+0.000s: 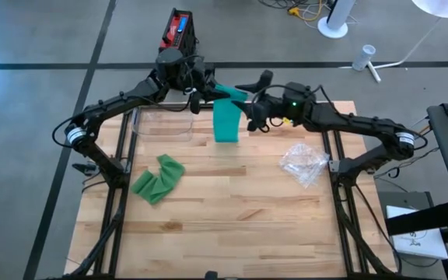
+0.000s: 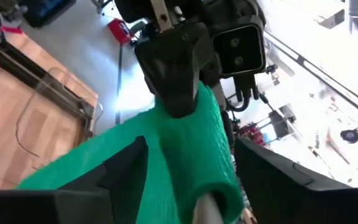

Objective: Roll bandage
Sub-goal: Roll the blue bandage

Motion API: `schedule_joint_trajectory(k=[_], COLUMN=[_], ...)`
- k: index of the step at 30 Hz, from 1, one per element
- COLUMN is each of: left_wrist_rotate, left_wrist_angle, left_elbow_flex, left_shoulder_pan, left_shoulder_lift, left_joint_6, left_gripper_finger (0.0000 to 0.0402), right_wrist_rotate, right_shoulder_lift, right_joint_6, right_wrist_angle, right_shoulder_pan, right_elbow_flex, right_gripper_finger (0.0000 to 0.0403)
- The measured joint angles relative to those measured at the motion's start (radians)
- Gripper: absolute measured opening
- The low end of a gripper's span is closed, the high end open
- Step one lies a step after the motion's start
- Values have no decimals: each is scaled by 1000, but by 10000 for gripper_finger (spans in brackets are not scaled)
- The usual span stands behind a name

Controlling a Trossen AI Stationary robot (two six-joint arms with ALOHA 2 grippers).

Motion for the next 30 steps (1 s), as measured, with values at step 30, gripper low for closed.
schedule_joint_trajectory(k=[30], left_wrist_rotate=[-45], left_wrist_angle=[-48], left_elbow_flex=[0], left_shoulder_pan=[23], left_shoulder_lift=[-38], left_joint_6=[276], left_gripper_finger=[160], right_wrist_rotate=[-1], right_shoulder_lift=[-16], right_joint_6=[190], right_wrist_angle=[24], right_shoulder_pan=[6], right_elbow_flex=[9], right_gripper_finger=[108])
